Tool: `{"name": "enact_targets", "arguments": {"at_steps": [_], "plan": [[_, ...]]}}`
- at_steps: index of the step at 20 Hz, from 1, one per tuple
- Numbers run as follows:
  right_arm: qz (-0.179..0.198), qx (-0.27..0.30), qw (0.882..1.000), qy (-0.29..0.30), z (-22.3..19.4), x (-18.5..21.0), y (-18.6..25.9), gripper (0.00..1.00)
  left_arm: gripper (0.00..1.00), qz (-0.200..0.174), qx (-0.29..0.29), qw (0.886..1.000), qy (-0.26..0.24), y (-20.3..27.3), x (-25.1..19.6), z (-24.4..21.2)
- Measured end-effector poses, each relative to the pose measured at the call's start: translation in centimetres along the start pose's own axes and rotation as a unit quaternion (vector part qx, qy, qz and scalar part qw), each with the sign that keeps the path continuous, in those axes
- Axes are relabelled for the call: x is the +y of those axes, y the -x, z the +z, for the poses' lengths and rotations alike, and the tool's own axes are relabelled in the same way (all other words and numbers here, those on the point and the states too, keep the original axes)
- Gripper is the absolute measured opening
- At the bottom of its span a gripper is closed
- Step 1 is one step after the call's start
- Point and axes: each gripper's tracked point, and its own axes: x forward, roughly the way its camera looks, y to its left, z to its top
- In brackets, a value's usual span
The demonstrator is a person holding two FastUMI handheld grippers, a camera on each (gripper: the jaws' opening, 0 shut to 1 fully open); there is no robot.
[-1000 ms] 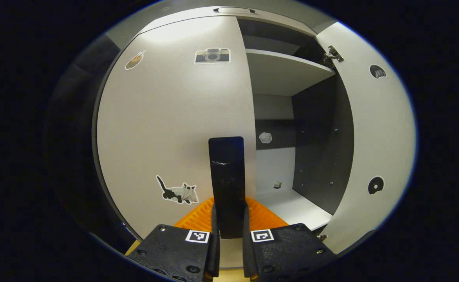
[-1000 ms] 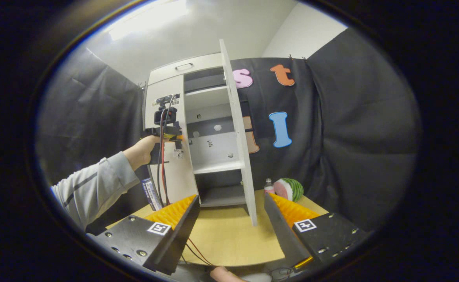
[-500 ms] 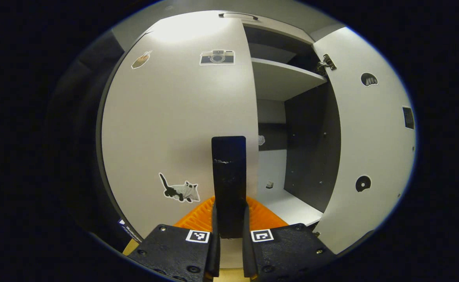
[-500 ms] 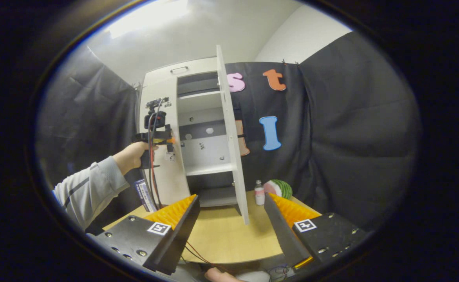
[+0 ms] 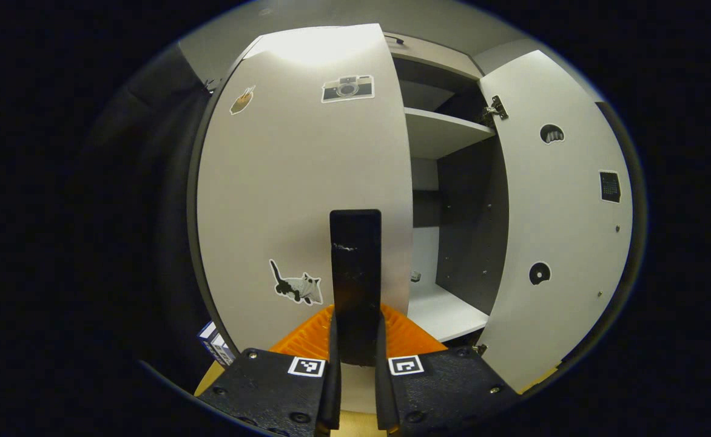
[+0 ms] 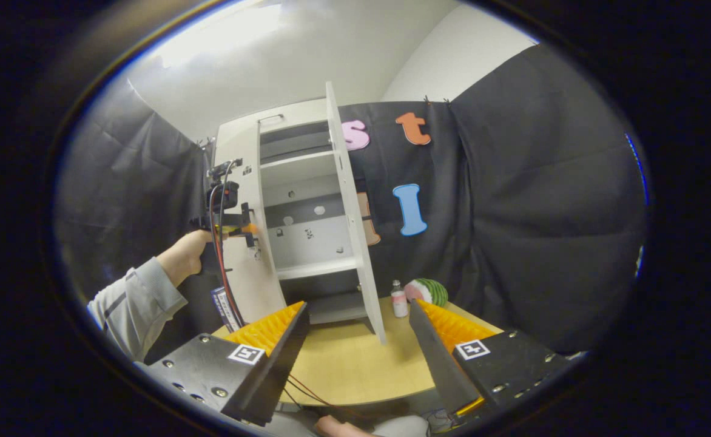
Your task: Open the right door of the double-door shoe cabinet with the right hand, and open the left door with the left hand.
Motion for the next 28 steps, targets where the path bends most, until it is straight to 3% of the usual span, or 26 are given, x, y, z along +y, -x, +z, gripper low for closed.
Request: {"name": "enact_targets", "arguments": {"at_steps": [9, 15, 16, 18, 27, 28], "plan": [[0.013, -0.004, 1.000, 0.021, -0.3, 1.4, 1.1, 0.98, 0.24, 0.021, 0.004, 1.000, -0.007, 5.1, 2.6, -0.5], [0.020, -0.006, 1.000, 0.019, -0.7, 2.0, 1.2, 0.98, 0.23, 0.016, -0.003, 1.000, -0.003, 7.9, 4.7, -0.7], [0.020, -0.005, 1.000, 0.018, -0.8, 2.1, 1.2, 0.94, 0.23, 0.018, -0.006, 1.000, -0.004, 8.3, 5.2, -0.6], [0.025, -0.006, 1.000, 0.017, -0.9, 2.5, 1.2, 0.98, 0.23, 0.019, -0.007, 1.000, -0.010, 9.2, 6.2, -0.9], [0.036, -0.001, 0.999, 0.019, -2.0, 4.3, 0.5, 0.98, 0.18, 0.005, -0.008, 1.000, 0.016, 12.0, 10.6, -1.2], [0.039, 0.000, 0.999, 0.020, -2.1, 4.6, 0.5, 0.94, 0.19, 0.008, -0.008, 1.000, 0.018, 12.2, 11.2, -1.3]]}}
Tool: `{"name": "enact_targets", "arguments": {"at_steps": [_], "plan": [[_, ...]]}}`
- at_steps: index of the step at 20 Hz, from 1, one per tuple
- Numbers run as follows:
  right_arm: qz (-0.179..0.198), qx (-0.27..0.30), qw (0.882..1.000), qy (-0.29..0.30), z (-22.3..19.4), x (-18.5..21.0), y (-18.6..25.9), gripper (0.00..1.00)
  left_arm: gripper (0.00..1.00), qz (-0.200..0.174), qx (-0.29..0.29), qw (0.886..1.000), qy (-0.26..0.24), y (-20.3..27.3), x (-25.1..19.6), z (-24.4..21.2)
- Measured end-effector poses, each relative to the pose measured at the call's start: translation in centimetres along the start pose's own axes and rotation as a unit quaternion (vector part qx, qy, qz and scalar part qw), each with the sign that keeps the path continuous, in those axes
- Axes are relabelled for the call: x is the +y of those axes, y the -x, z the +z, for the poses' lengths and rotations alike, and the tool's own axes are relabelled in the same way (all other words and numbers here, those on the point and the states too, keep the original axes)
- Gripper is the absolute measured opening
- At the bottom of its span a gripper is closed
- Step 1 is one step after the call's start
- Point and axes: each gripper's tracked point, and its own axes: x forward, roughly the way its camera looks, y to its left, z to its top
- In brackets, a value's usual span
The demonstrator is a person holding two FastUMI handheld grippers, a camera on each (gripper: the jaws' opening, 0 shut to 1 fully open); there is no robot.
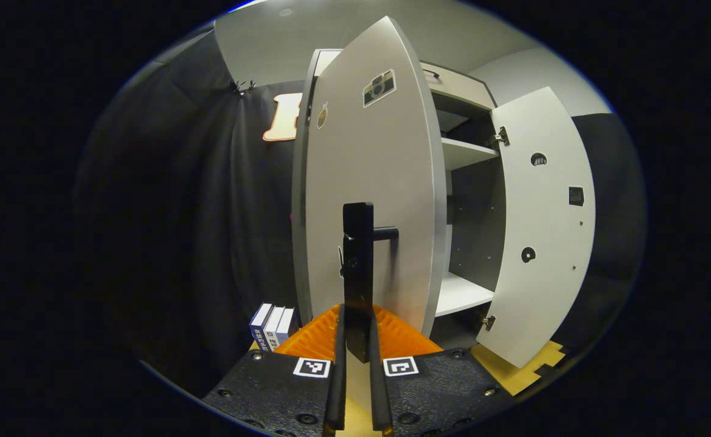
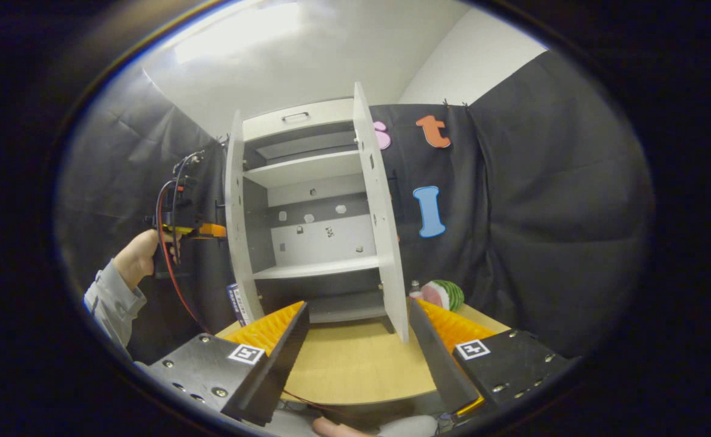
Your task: Open the right door of the double-door shoe cabinet with the right hand, and open the left door with the left hand.
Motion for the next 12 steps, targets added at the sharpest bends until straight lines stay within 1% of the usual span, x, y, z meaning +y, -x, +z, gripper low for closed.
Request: {"name": "enact_targets", "arguments": {"at_steps": [1, 2, 3, 4, 6, 8, 9, 10, 11, 12], "plan": [[0.003, 0.000, 1.000, 0.001, 0.0, 0.3, -0.2, 0.98, 0.17, 0.004, -0.001, 1.000, -0.004, 0.1, 0.6, -0.2], [0.004, 0.000, 1.000, 0.003, -0.1, 0.5, -0.3, 0.98, 0.16, 0.006, -0.003, 1.000, -0.007, 0.3, 1.1, -0.1], [0.006, 0.000, 1.000, 0.006, -0.2, 0.7, -0.4, 0.94, 0.13, 0.006, -0.004, 1.000, -0.010, 0.5, 1.6, -0.2], [0.007, 0.001, 1.000, 0.008, -0.3, 0.9, -0.5, 0.94, 0.12, 0.003, -0.003, 1.000, -0.015, 0.7, 2.1, -0.2], [0.006, 0.004, 1.000, 0.010, -0.5, 1.0, -0.7, 0.94, 0.12, 0.009, 0.000, 1.000, -0.007, 0.8, 3.4, -0.2], [0.005, 0.004, 1.000, 0.009, -0.6, 1.0, -0.7, 0.94, 0.08, 0.032, 0.001, 0.999, -0.008, 0.8, 5.5, -0.3], [0.004, 0.005, 1.000, 0.008, -0.7, 0.9, -0.8, 0.99, 0.05, 0.049, -0.002, 0.999, -0.012, 0.9, 6.8, -0.3], [0.003, 0.005, 1.000, 0.008, -0.7, 0.9, -0.8, 0.94, 0.03, 0.064, 0.002, 0.998, -0.019, 0.9, 8.3, -0.6], [0.002, 0.005, 1.000, 0.009, -0.9, 1.0, -0.9, 0.99, 0.01, 0.048, -0.007, 0.999, 0.003, 0.9, 8.4, -0.2], [0.002, 0.005, 1.000, 0.010, -0.8, 1.0, -1.0, 0.98, 0.01, 0.027, -0.007, 0.999, 0.020, 1.2, 7.7, 0.3]]}}
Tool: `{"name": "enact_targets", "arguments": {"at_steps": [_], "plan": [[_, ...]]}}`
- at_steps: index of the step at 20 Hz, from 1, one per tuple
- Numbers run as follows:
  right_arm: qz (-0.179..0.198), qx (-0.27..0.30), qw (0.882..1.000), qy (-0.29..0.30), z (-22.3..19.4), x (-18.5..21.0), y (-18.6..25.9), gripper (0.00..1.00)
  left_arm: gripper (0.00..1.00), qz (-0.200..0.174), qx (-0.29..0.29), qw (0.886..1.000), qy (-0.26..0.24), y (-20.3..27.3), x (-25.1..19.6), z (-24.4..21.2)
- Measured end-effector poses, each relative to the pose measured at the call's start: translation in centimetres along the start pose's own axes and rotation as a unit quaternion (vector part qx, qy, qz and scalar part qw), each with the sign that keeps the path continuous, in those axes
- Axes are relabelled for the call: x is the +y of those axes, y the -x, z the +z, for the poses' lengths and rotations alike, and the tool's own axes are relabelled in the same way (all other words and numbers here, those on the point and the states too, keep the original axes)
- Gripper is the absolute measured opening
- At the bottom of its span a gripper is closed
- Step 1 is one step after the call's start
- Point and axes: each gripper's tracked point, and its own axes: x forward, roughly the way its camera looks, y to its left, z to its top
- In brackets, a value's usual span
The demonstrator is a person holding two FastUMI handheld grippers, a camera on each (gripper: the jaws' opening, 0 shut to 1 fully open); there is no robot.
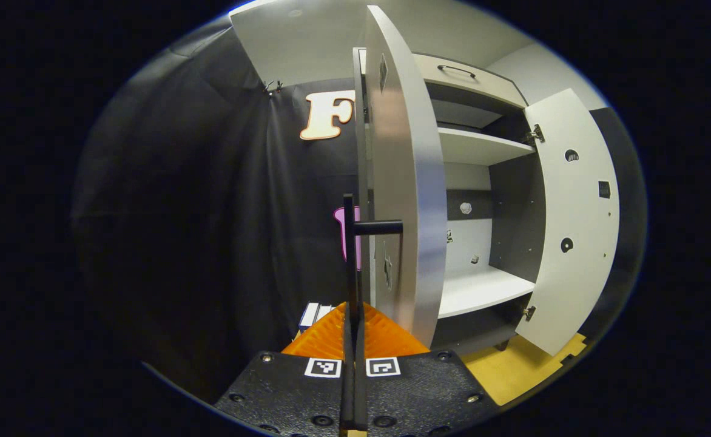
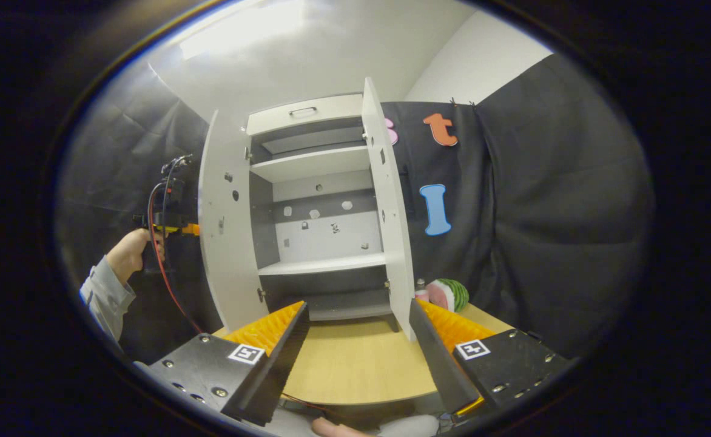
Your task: Open the right door of the double-door shoe cabinet with the right hand, and open the left door with the left hand.
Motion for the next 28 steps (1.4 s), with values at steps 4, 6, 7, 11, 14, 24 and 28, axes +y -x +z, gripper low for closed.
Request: {"name": "enact_targets", "arguments": {"at_steps": [4, 6, 7, 11, 14, 24, 28], "plan": [[-0.004, 0.004, 1.000, 0.008, -0.2, 0.3, -0.2, 0.94, 0.05, -0.011, -0.005, 1.000, -0.021, -0.3, 0.8, -0.9], [-0.003, 0.005, 1.000, 0.011, -0.3, 0.6, -0.1, 0.94, 0.00, -0.010, -0.009, 1.000, -0.023, -0.2, 0.6, -0.6], [-0.002, 0.005, 1.000, 0.011, -0.3, 0.7, -0.1, 0.94, 0.01, -0.012, -0.011, 1.000, -0.021, -0.3, 0.5, -0.6], [0.002, 0.004, 1.000, 0.014, -0.4, 1.0, -0.2, 0.94, 0.02, -0.027, -0.018, 0.999, -0.018, -0.3, 0.2, -0.6], [0.012, 0.002, 1.000, 0.009, -0.7, 1.2, -0.2, 0.99, 0.06, -0.017, -0.028, 0.999, -0.019, 0.2, 0.6, -0.5], [0.009, 0.004, 1.000, -0.004, -1.0, 1.6, -0.4, 0.98, 0.80, 0.051, -0.038, 0.998, 0.021, 5.9, 2.1, -1.8], [0.004, 0.001, 1.000, -0.005, -0.9, 1.3, 0.0, 0.94, 0.86, 0.047, -0.040, 0.998, 0.015, 9.3, 0.2, -2.0]]}}
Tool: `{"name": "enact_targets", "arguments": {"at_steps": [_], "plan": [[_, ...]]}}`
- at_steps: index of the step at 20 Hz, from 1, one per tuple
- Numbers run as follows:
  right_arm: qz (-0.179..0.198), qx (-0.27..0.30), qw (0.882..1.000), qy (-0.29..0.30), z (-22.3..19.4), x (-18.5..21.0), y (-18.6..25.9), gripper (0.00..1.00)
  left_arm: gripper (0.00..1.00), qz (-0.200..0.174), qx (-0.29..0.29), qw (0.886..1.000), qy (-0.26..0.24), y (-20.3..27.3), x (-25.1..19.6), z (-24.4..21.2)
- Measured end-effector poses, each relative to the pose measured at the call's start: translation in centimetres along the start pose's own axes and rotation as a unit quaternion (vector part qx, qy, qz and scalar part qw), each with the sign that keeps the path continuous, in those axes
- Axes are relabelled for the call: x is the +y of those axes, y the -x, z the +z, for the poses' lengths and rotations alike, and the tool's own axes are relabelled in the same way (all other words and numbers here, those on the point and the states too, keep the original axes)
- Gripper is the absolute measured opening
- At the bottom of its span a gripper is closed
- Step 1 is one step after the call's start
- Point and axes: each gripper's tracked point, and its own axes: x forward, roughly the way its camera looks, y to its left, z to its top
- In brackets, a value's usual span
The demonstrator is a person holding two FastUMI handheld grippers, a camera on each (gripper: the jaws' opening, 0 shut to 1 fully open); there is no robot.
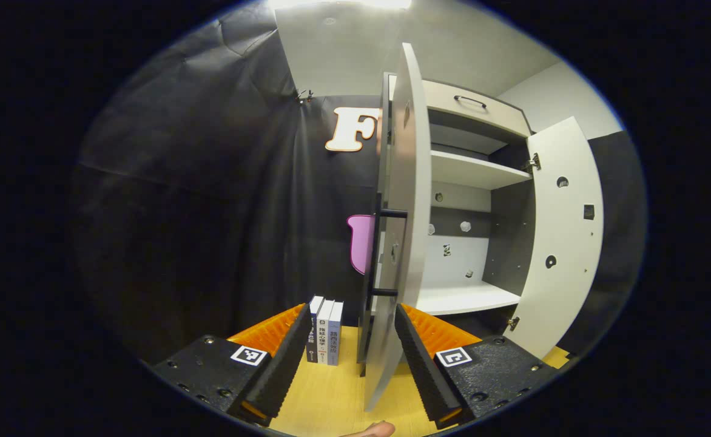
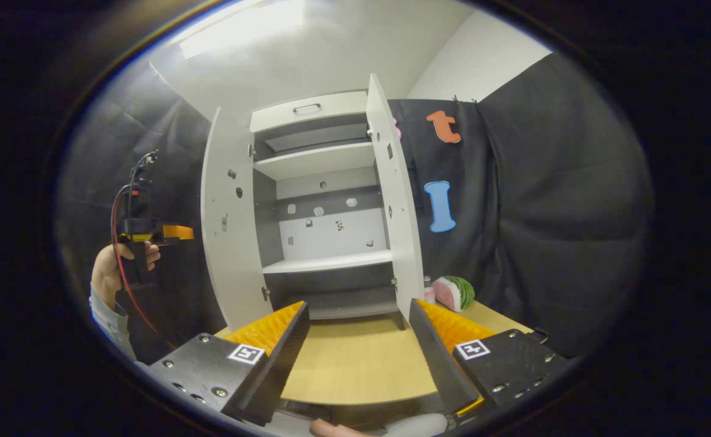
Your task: Open the right door of the double-door shoe cabinet with the right hand, and open the left door with the left hand.
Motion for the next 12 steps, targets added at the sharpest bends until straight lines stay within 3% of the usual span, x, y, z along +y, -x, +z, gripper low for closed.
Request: {"name": "enact_targets", "arguments": {"at_steps": [1, 3, 8, 10, 12], "plan": [[-0.002, 0.000, 1.000, 0.000, 0.0, 0.0, -0.2, 0.94, 0.93, 0.003, -0.001, 1.000, -0.005, 0.8, -0.1, -0.2], [-0.005, -0.001, 1.000, 0.000, 0.1, -0.3, 0.0, 0.94, 0.96, 0.005, -0.001, 1.000, -0.010, 2.6, -0.9, -0.7], [-0.012, -0.008, 1.000, -0.013, 0.9, -1.2, 0.6, 0.99, 0.94, -0.023, -0.002, 1.000, -0.003, 7.6, -4.3, -2.4], [-0.017, -0.011, 1.000, -0.010, 1.0, -1.8, 0.7, 0.94, 0.97, -0.019, -0.013, 1.000, -0.005, 9.3, -5.0, -2.5], [-0.015, -0.009, 1.000, -0.009, 1.0, -1.6, 0.6, 0.98, 0.93, -0.028, -0.022, 0.999, -0.011, 11.0, -6.6, -2.9]]}}
